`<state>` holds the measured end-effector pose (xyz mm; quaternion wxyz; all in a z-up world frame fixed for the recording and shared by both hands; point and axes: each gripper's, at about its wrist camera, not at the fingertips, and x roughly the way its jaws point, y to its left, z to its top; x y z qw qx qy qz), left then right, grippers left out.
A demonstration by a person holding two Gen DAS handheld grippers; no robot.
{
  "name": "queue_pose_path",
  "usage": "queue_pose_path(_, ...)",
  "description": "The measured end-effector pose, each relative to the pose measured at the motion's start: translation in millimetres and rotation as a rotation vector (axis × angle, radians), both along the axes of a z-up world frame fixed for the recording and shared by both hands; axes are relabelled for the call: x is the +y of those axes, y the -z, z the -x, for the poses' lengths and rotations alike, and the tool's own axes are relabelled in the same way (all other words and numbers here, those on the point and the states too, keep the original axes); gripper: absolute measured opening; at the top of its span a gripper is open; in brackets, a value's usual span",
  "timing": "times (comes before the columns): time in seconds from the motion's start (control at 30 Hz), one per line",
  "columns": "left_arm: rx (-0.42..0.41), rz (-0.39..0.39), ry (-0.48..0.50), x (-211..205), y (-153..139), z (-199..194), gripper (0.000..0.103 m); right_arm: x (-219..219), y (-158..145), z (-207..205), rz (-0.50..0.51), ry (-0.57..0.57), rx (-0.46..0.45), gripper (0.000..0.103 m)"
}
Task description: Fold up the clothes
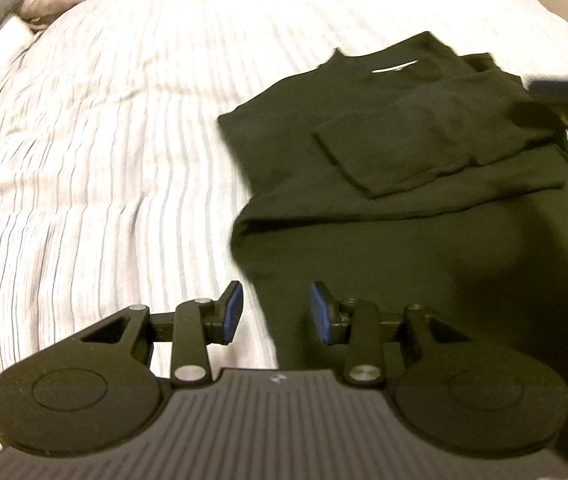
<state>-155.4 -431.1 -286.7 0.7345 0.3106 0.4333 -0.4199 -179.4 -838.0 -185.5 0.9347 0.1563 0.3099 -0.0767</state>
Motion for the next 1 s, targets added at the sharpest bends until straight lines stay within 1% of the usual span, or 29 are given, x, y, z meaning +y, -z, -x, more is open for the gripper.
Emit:
queue_pose_path(0.1, 0.013, 0.026, 0.027, -10, 6, -5, 0.032, -22, 13, 19, -0.002, 0.101, 0.093, 0.090)
queue_pose_path(0.2, 0.047, 0.073, 0.066, -39, 13, -7, 0.032, -43, 26, 38, -0.003, 0.202, 0.186, 0.090)
queue_pose_path(0.3, 0.085, 0.103, 0.091, -72, 24, -9, 0.032, -71, 29, 62, 0.002, 0.322, 0.245, 0.090)
queue_pose_path(0.33, 0.089, 0.106, 0.103, -84, 29, -9, 0.032, -82, 31, 69, 0.004, 0.364, 0.263, 0.090)
queue_pose_path(0.37, 0.072, 0.099, 0.134, -95, 34, -7, 0.032, -94, 34, 76, 0.003, 0.401, 0.285, 0.090)
queue_pose_path(0.4, 0.044, 0.087, 0.190, -106, 39, -2, 0.032, -104, 37, 82, 0.006, 0.426, 0.303, 0.090)
queue_pose_path(0.43, 0.012, 0.074, 0.271, -116, 43, 7, 0.032, -111, 39, 89, 0.012, 0.444, 0.318, 0.090)
queue_pose_path(0.53, -0.104, 0.019, 0.552, -134, 53, 38, 0.032, -136, 51, 99, 0.020, 0.457, 0.349, 0.090)
queue_pose_path(0.57, -0.162, -0.023, 0.653, -138, 60, 51, 0.032, -142, 55, 97, 0.023, 0.452, 0.356, 0.090)
queue_pose_path(0.6, -0.219, -0.067, 0.727, -139, 68, 59, 0.032, -148, 59, 93, 0.025, 0.447, 0.363, 0.090)
queue_pose_path(0.7, -0.368, -0.188, 0.870, -140, 92, 75, 0.032, -163, 70, 90, 0.019, 0.440, 0.373, 0.090)
queue_pose_path(0.73, -0.391, -0.198, 0.876, -140, 92, 76, 0.030, -165, 71, 90, 0.014, 0.438, 0.372, 0.090)
queue_pose_path(0.77, -0.415, -0.208, 0.882, -141, 92, 77, 0.014, -165, 71, 91, 0.010, 0.433, 0.370, 0.090)
queue_pose_path(0.8, -0.438, -0.219, 0.889, -141, 92, 77, 0.005, -166, 72, 92, 0.005, 0.428, 0.369, 0.090)
queue_pose_path(0.83, -0.460, -0.217, 0.888, -141, 89, 77, 0.004, -166, 72, 93, 0.001, 0.424, 0.367, 0.090)
queue_pose_path(0.9, -0.499, -0.160, 0.855, -134, 65, 72, 0.004, -167, 73, 93, -0.003, 0.409, 0.368, 0.090)
queue_pose_path(0.93, -0.513, -0.136, 0.833, -130, 54, 68, 0.003, -168, 75, 92, 0.003, 0.395, 0.372, 0.090)
queue_pose_path(1.0, -0.516, -0.114, 0.757, -122, 35, 57, 0.003, -168, 82, 89, 0.031, 0.355, 0.378, 0.090)
